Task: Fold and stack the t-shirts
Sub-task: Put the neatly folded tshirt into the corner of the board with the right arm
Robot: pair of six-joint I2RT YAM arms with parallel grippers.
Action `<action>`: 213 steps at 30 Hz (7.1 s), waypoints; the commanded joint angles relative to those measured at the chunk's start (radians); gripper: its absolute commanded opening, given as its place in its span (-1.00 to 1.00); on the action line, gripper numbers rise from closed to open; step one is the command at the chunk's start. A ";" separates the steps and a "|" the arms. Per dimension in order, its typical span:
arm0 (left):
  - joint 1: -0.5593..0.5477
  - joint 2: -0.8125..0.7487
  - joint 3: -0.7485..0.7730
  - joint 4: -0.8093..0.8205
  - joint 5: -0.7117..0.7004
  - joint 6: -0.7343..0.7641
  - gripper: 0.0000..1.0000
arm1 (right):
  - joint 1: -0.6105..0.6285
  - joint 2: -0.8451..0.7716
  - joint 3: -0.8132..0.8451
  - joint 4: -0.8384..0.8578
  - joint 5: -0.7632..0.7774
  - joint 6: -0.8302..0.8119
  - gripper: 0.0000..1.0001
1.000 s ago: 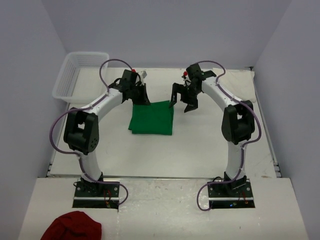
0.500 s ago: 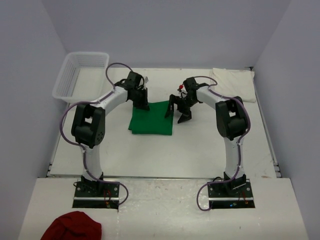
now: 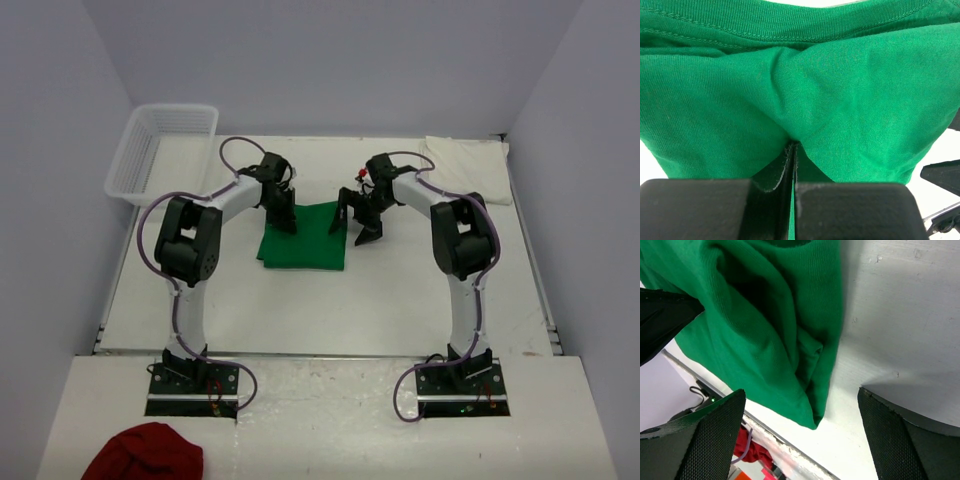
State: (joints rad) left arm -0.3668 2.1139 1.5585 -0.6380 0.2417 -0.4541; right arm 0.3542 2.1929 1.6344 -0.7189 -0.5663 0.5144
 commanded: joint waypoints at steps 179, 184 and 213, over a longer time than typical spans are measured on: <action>-0.222 -0.908 -0.836 0.449 -0.084 -0.078 -0.44 | -0.204 -0.054 0.532 0.101 1.232 -0.557 -1.00; -0.221 -0.904 -0.836 0.455 -0.079 -0.081 -0.44 | -0.215 -0.081 0.487 0.099 1.230 -0.539 -1.00; -0.221 -0.885 -0.847 0.468 -0.074 -0.083 -0.43 | -0.314 -0.145 0.371 0.156 1.274 -0.465 -1.00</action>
State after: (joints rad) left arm -0.5842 1.2255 0.7216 -0.2188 0.1604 -0.5564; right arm 0.0612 2.1174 2.0029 -0.6250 0.6460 0.0238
